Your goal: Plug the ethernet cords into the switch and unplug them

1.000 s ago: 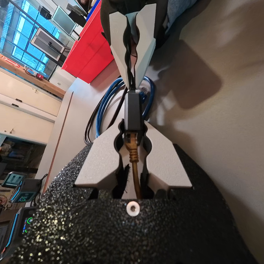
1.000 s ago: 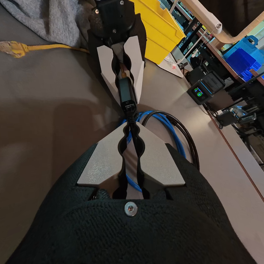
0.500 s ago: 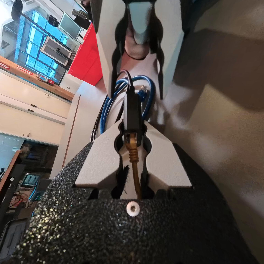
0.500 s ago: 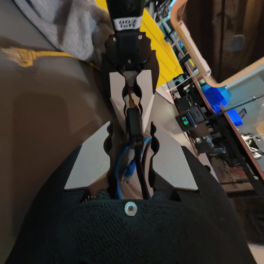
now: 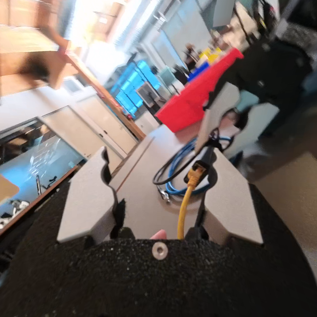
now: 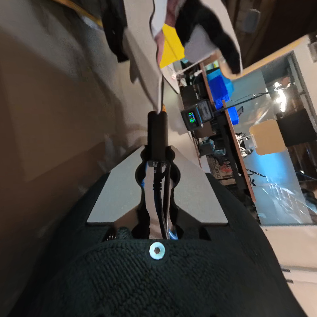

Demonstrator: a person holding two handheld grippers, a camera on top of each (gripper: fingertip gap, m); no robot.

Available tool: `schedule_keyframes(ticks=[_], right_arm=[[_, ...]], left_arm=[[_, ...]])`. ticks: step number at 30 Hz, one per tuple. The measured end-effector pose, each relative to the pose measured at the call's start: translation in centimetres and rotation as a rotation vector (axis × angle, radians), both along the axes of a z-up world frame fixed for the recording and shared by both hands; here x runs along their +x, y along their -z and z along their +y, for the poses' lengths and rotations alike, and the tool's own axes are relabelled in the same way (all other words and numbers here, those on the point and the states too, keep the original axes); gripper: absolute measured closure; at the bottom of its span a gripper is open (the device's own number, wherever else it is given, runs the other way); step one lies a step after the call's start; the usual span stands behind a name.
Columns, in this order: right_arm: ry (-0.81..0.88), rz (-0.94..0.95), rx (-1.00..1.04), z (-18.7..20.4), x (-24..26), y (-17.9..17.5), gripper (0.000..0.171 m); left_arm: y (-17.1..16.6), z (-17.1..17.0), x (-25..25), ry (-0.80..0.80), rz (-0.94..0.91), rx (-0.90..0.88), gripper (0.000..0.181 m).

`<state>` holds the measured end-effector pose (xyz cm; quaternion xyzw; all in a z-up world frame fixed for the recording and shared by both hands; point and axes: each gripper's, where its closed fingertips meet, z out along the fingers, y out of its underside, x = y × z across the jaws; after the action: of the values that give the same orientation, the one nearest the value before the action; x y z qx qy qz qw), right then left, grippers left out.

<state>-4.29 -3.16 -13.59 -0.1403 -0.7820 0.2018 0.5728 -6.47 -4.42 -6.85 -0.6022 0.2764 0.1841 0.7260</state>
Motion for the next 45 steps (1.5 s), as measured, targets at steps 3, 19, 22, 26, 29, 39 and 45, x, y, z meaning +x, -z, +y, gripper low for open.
schedule_keyframes(ticks=[3,19,22,26,29,39,45], right_arm=[[0.055,0.101,-0.017,1.6,0.1,-2.1,0.149],[0.148,0.577,-0.031,12.5,5.3,-29.0,0.150],[0.134,0.595,-0.045,14.8,6.1,-33.3,0.150],[0.100,0.591,-0.089,18.9,6.2,-35.8,0.149],[0.133,0.568,-0.077,22.5,5.7,-35.5,0.150],[0.397,0.537,-0.167,34.7,6.3,-27.1,0.150],[0.497,0.533,-0.317,38.8,10.1,-22.2,0.150]], left_arm=[[-2.9,-1.4,-2.7,-0.055,-0.155,0.153,0.051],[-3.6,-2.0,-4.2,-0.113,-0.203,0.211,0.062],[-3.4,-1.8,-4.0,-0.093,-0.216,0.196,0.064],[-3.1,-1.7,-3.8,-0.090,-0.204,0.182,0.066],[-2.8,-1.5,-3.6,-0.084,-0.197,0.165,0.068],[-2.4,-1.4,-3.7,-0.079,-0.199,0.139,0.070],[-2.2,-1.3,-3.6,-0.078,-0.194,0.128,0.071]])
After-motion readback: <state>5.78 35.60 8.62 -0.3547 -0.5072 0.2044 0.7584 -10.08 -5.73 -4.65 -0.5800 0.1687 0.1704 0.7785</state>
